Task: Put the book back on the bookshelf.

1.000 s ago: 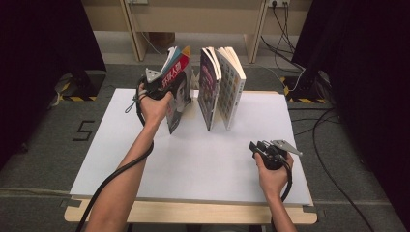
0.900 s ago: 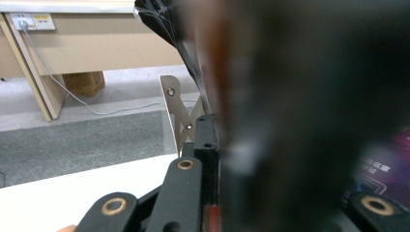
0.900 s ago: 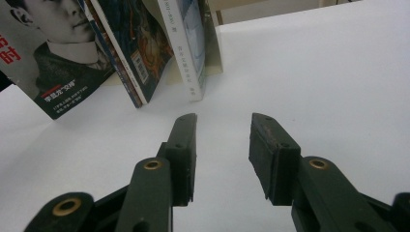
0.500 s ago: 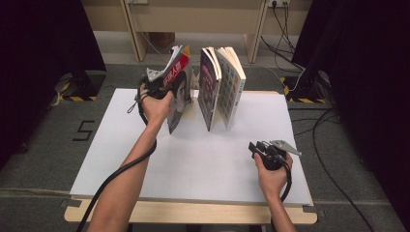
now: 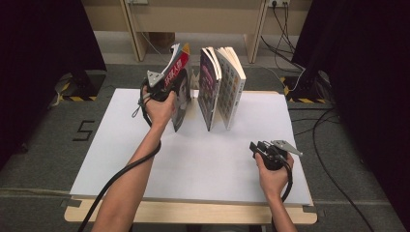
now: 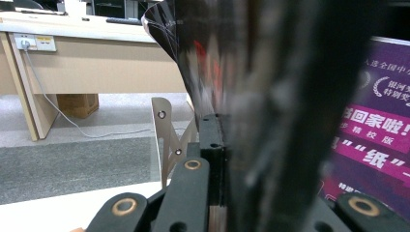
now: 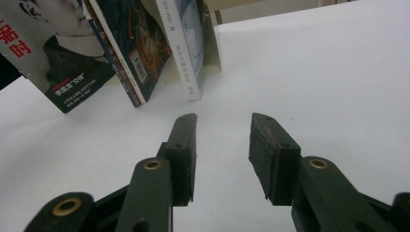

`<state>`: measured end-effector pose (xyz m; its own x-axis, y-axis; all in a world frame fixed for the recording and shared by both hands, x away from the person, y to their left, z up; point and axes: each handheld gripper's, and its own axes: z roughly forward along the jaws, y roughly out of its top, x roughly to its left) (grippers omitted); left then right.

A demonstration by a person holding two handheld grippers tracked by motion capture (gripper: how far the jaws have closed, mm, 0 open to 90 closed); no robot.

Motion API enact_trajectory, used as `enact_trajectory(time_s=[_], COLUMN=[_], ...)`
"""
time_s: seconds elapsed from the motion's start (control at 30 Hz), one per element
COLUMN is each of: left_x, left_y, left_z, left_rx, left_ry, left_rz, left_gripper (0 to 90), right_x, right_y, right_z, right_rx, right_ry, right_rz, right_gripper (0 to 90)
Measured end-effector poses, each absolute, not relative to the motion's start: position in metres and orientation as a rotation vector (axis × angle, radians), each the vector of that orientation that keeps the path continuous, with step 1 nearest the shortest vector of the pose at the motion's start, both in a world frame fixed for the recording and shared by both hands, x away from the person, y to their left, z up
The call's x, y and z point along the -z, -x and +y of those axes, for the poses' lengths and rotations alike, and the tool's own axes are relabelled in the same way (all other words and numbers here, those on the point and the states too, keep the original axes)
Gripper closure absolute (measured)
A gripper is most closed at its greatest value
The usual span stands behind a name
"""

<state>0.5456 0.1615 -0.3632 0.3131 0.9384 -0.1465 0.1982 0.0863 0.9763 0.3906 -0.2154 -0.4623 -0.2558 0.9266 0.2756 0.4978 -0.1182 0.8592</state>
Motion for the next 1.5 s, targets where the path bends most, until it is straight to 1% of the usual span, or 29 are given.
enact_trajectory(time_s=[0.17,0.43,0.63,0.77,1.5], left_x=[0.362,0.365,0.371,0.372,0.377], left_y=[-0.546,-0.544,-0.543,-0.541,-0.533], left_z=[0.163,0.168,0.172,0.173,0.183], left_rx=[-0.813,-0.817,-0.807,-0.805,-0.804], left_ry=[-1.429,-1.434,-1.413,-1.414,-1.448], left_rz=[1.125,1.15,1.176,1.183,1.211], left_gripper=[84.6,73.6,62.1,58.8,50.7], right_x=[0.462,0.462,0.463,0.463,0.463], right_y=[-0.391,-0.39,-0.39,-0.391,-0.39], right_z=[-0.216,-0.215,-0.214,-0.214,-0.213], right_rx=[-1.342,-1.339,-1.338,-1.337,-1.332], right_ry=[-1.566,-1.565,-1.566,-1.567,-1.56], right_rz=[1.729,1.732,1.732,1.733,1.738], right_gripper=[63.1,62.7,62.4,62.4,62.1])
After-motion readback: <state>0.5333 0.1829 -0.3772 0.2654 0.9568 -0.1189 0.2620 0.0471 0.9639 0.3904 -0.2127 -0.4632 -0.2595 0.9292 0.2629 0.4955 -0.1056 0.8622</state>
